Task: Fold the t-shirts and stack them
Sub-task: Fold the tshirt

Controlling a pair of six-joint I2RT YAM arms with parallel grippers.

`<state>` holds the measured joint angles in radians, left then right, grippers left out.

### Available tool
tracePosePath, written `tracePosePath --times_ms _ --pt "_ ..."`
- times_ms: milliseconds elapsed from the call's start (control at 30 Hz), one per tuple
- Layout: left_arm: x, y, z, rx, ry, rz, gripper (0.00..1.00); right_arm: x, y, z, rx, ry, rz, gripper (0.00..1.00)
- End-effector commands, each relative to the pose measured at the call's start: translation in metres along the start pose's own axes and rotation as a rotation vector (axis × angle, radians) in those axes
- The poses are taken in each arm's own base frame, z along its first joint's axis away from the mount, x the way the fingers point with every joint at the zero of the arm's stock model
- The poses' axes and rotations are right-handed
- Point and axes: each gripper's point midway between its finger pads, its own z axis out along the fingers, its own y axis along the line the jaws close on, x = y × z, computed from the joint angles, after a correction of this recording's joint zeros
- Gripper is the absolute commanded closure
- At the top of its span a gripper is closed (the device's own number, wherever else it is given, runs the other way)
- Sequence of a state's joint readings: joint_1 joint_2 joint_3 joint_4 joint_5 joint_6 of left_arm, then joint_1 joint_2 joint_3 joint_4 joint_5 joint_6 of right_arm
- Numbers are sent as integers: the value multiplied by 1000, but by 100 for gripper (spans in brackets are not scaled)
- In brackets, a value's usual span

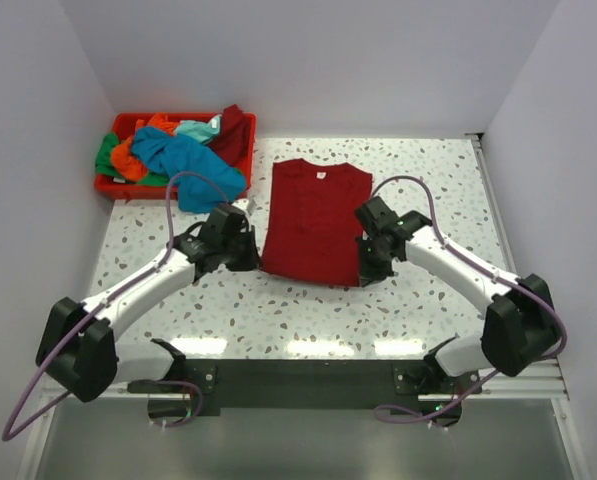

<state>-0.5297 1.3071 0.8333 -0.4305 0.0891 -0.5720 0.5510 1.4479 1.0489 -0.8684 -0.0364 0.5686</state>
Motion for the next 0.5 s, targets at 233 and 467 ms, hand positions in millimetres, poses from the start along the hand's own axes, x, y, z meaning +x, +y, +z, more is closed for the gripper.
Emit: tracePosePath --times_ms 233,467 --pt "-24 -28 -69 35 -91 -85 100 5 2 -79 25 -60 20 100" --pt "-64 -39 -70 25 -170 -64 100 -35 3 -88 80 -164 31 100"
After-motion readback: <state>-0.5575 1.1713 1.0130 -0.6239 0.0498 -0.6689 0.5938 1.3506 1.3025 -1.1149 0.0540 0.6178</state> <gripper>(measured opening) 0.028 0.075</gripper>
